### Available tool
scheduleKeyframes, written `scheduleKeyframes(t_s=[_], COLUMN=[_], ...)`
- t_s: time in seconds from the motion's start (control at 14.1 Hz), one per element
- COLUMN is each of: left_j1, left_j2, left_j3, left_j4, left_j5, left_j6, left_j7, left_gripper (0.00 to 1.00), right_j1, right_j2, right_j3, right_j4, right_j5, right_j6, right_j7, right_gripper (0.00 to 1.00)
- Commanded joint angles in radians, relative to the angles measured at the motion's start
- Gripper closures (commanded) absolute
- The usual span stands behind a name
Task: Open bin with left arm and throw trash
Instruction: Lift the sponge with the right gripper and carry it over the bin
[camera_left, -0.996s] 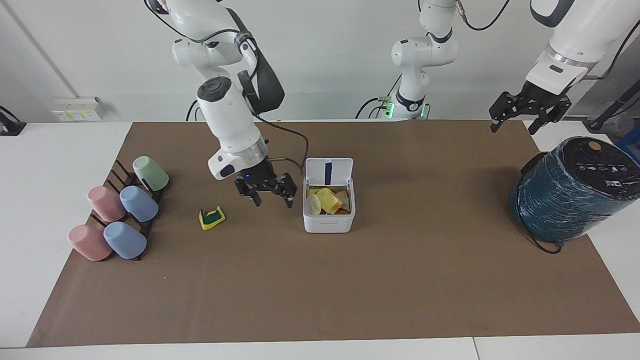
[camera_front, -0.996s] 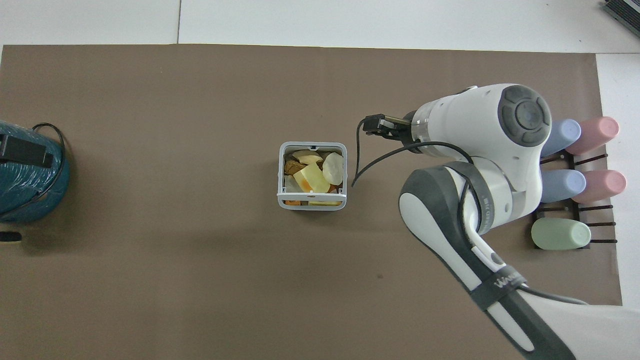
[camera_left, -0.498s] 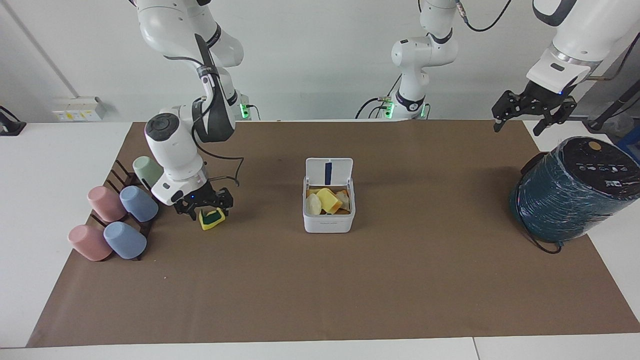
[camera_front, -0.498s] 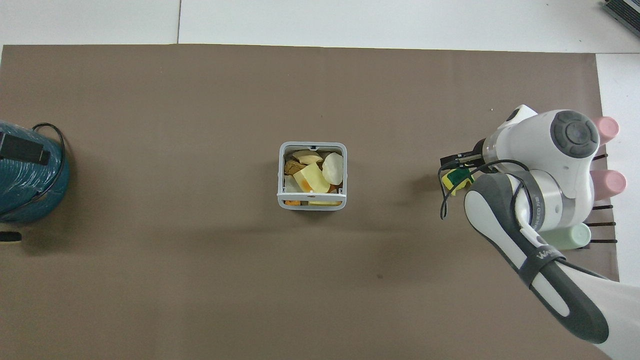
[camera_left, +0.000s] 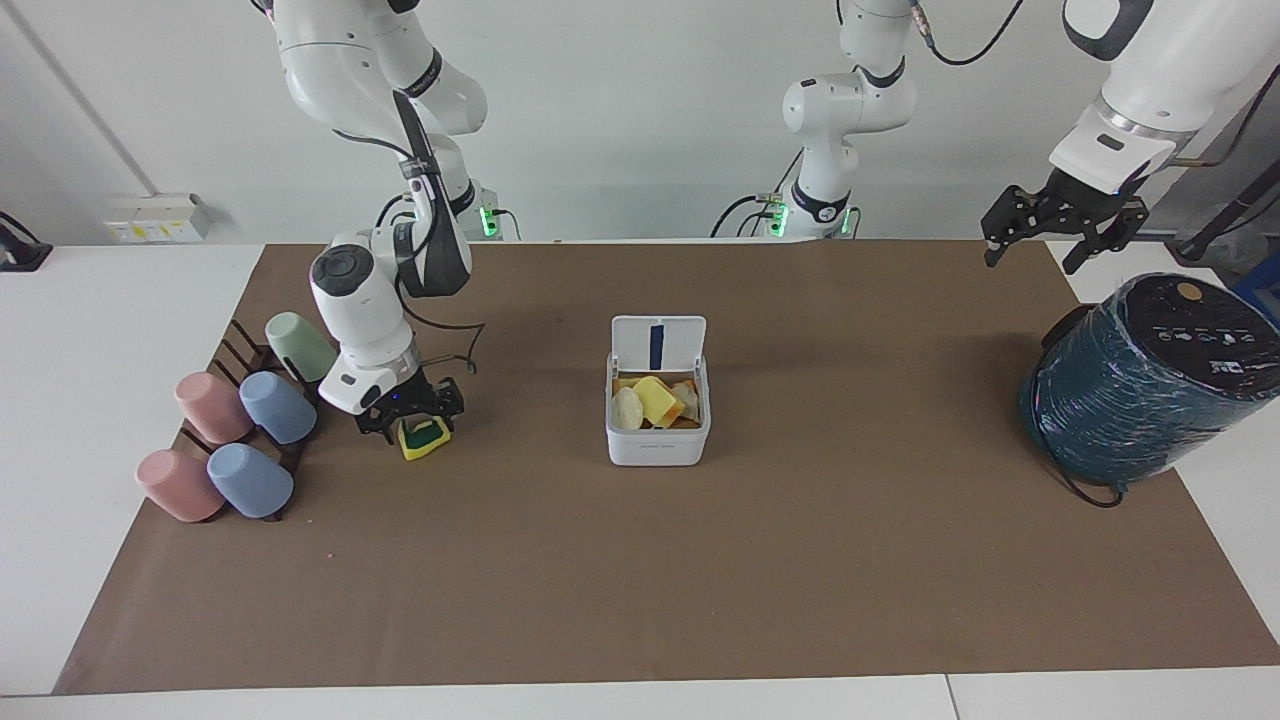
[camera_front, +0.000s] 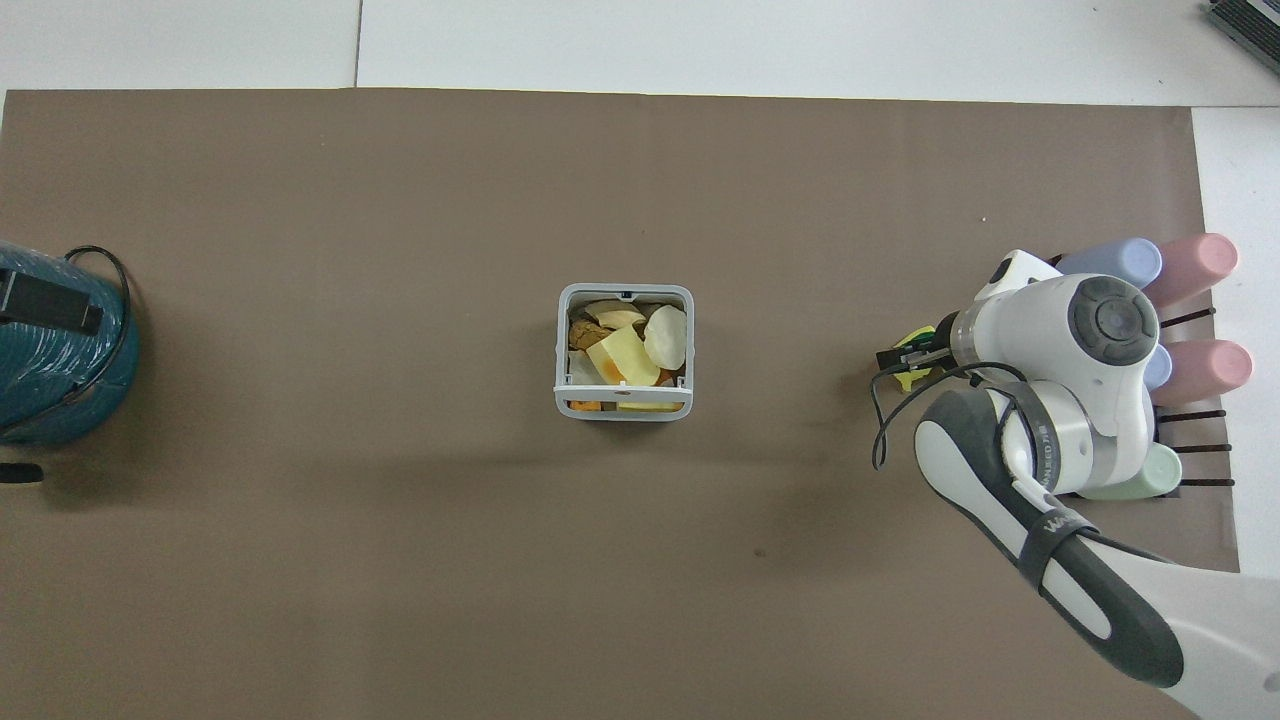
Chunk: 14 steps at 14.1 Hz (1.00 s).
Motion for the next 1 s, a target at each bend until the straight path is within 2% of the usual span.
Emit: scheduleKeyframes(t_s=[0.0, 0.07, 0.21, 0.5, 0.64, 0.78, 0.92], left_j1=[-0.008, -0.009, -0.009, -0.009, -0.009, -0.009, -0.009], left_j2=[-0.023, -0.023, -0.023, -0.023, -0.023, -0.023, -0.023], left_j3=[0.007, 0.007, 0.007, 0.007, 0.007, 0.007, 0.007], left_j4=[-0.026, -0.026, -0.026, -0.026, -0.026, -0.026, -0.026], left_j5=[0.024, 0.024, 0.024, 0.024, 0.024, 0.024, 0.024], left_j6=[0.005, 0.005, 0.005, 0.005, 0.005, 0.005, 0.005], left_j7=[0.008, 0.008, 0.008, 0.008, 0.008, 0.006, 0.008], left_gripper=[0.0, 0.0, 0.0, 0.0, 0.0, 0.0, 0.0], right_j1=[-0.033, -0.039, -0.031, -0.027, -0.027, -0.027, -0.027], right_j2=[0.027, 0.03, 0.024, -0.037, -0.044, -0.044, -0.042], right_j3=[0.01, 0.01, 0.01, 0.022, 0.076, 0.131, 0.191], right_j4=[-0.012, -0.01, 0.003, 0.179, 0.268, 0.335, 0.361], right_j5=[-0.023, -0.023, -0.023, 0.0, 0.055, 0.135, 0.245], right_j6=[0.049, 0.046, 0.013, -0.286, -0.383, -0.418, -0.402], right_j7=[-0.018, -0.017, 0.018, 0.043, 0.116, 0.222, 0.342], right_gripper=[0.76, 1.0, 1.0, 1.0, 1.0, 1.0, 1.0])
